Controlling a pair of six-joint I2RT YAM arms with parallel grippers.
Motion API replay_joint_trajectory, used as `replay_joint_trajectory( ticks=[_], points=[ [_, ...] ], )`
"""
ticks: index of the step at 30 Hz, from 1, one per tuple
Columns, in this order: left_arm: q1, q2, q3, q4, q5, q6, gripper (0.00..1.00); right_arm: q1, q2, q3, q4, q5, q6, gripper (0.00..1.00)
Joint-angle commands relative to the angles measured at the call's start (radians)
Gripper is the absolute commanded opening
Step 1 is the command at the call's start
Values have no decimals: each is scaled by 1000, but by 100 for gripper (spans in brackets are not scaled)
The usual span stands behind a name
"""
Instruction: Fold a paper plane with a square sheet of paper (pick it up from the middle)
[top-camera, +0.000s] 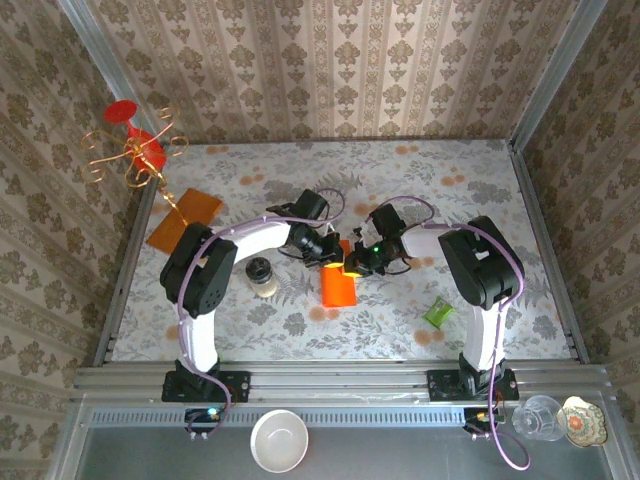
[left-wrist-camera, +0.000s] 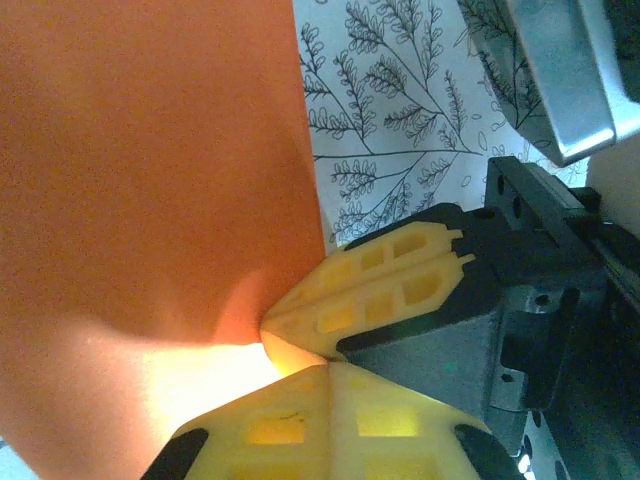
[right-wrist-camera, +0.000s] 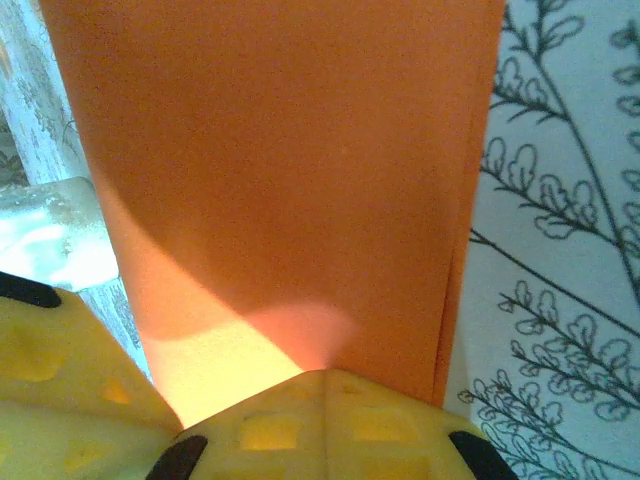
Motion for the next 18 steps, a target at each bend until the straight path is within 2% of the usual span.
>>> replay_joint_trajectory(
  ticks=[1, 11, 18],
  points=[
    [6, 49, -1, -45, -10, 17, 7, 1, 91, -67, -153, 178, 24, 4],
    [56, 56, -68, -29, -14, 60, 5, 1, 98, -73, -187, 216, 42, 3],
    [120, 50, -105, -61, -14, 131, 5, 1, 112, -63, -266, 294, 47, 3]
  ],
)
